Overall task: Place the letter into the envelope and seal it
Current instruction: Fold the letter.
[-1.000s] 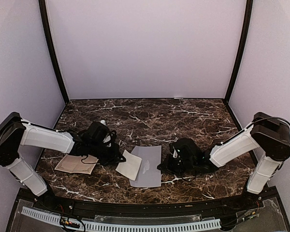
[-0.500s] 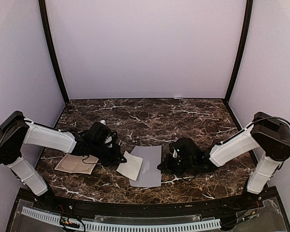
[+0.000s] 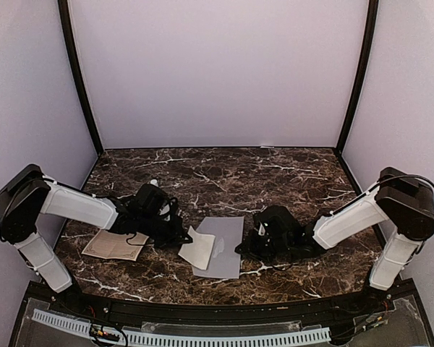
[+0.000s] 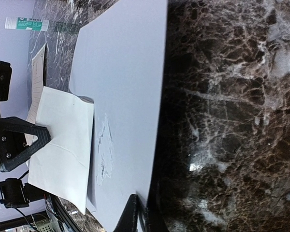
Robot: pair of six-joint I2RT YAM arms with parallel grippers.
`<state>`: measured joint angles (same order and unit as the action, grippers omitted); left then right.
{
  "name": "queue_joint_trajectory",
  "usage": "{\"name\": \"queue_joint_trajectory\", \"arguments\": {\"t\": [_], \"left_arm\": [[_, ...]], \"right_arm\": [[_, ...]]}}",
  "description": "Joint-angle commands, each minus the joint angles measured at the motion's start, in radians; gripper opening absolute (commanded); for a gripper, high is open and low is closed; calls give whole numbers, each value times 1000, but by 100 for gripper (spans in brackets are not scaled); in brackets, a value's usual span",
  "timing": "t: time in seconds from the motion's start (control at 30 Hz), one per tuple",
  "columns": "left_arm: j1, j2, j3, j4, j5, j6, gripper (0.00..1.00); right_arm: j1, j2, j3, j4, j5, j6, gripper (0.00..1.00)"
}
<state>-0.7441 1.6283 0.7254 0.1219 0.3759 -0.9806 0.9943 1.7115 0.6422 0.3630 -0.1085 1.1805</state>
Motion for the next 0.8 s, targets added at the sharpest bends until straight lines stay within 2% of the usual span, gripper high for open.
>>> {"name": "queue_joint_trajectory", "arguments": {"t": [0.0, 0.33, 0.77], "left_arm": [[2, 2, 12, 39, 18, -7, 0], [0, 15, 18, 61, 28, 6, 0], [-16, 32, 34, 146, 111, 85, 0]], "right_arm": [[7, 15, 16, 4, 2, -13, 8], [6, 23, 17, 15, -5, -18, 6], [7, 25, 16, 27, -5, -19, 6]]}}
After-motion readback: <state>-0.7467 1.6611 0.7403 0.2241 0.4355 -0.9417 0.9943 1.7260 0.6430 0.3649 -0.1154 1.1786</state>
